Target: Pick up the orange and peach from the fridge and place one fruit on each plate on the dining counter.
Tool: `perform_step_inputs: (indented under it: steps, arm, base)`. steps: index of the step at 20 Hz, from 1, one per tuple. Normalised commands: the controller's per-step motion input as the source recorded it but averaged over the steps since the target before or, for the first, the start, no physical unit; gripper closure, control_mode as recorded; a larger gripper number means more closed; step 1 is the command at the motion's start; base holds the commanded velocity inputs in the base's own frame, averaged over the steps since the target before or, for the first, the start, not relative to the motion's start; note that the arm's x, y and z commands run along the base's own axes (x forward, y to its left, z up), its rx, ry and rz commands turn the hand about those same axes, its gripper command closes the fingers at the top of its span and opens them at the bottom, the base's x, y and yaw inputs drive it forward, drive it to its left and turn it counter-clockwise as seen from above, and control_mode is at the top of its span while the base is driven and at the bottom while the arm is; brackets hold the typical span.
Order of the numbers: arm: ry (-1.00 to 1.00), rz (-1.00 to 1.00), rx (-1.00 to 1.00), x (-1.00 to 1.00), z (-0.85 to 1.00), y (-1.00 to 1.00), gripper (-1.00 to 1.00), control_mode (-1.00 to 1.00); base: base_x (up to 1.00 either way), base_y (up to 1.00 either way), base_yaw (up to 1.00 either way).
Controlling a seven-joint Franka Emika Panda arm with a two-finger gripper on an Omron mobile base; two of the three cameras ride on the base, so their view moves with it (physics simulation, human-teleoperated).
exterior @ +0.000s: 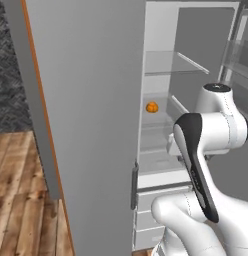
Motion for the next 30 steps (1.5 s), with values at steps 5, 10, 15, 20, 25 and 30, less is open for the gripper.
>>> perform_step_inputs:
  steps: [5, 10, 15, 20, 25, 30]
  arm:
    - [0.00, 0.00, 0.00, 0.00, 0.00, 0.00, -1.00, 1.00]
    - [0.00, 0.00, 0.00, 0.00, 0.00, 0.00, -1.00, 1.00]
    - [0.00, 0.00, 0.00, 0.00, 0.00, 0.00, -1.00, 1.00]
    - [0.00, 0.00, 0.00, 0.00, 0.00, 0.00, -1.00, 1.00]
    - [0.00, 0.00, 0.00, 0.00, 0.00, 0.00, -1.00, 1.00]
    - [0.00, 0.00, 0.00, 0.00, 0.00, 0.00, -1.00, 1.00]
  base:
    - [0.06, -0.35, 0.00]
    - [0.01, -0.25, 0.00]
    - [0.10, -0.23, 0.00]
    - [0.22, -0.33, 0.00]
    - [0.20, -0.30, 0.00]
    - [0.37, -0.07, 0.00]
